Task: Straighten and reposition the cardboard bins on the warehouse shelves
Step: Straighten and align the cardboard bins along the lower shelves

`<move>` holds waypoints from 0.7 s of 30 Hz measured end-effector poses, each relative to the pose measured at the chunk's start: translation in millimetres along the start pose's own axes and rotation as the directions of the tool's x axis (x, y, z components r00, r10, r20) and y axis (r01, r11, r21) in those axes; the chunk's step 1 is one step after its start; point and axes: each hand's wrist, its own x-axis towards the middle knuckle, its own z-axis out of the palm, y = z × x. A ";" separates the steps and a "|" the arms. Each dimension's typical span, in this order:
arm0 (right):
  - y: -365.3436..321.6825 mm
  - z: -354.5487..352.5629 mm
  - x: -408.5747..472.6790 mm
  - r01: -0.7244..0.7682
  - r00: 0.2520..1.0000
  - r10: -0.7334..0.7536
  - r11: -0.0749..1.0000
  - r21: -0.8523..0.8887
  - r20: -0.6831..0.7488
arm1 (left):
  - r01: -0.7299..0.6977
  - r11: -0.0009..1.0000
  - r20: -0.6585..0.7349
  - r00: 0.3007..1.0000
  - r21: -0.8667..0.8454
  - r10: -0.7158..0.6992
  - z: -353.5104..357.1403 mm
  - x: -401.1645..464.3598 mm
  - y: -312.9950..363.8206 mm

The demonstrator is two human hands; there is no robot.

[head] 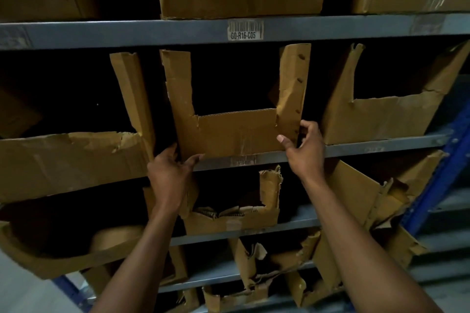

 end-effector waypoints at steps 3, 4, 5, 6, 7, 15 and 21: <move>6.8 2.1 -0.4 0.016 1.000 -0.016 1.000 -0.013 0.010 | -0.031 0.997 0.013 0.999 0.073 0.030 3.2 -1.7 -7.6; 8.0 1.8 -0.2 0.019 1.000 -0.019 1.000 -0.018 0.013 | -0.031 0.995 0.007 1.000 0.094 0.031 4.1 -0.3 -8.4; 8.8 1.7 0.4 0.026 0.999 -0.026 0.999 -0.028 0.020 | -0.038 0.992 -0.001 0.999 0.124 0.038 5.1 1.6 -9.4; 9.5 1.9 1.1 0.036 0.999 -0.035 0.998 -0.047 0.031 | -0.044 0.985 -0.010 0.999 0.165 0.047 6.4 3.5 -10.7; 10.2 1.6 1.3 0.049 0.998 -0.046 0.997 -0.066 0.046 | -0.046 0.977 -0.017 0.999 0.208 0.050 8.5 4.9 -13.9; 24.3 -1.2 -4.5 0.031 0.994 0.001 0.959 -0.283 0.113 | -0.013 0.874 -0.039 0.999 0.485 0.036 13.4 1.5 -20.0; 29.4 -1.5 -12.6 -0.008 0.999 0.015 0.972 -0.235 0.029 | -0.046 0.822 0.014 0.999 0.568 0.047 12.9 14.3 -24.5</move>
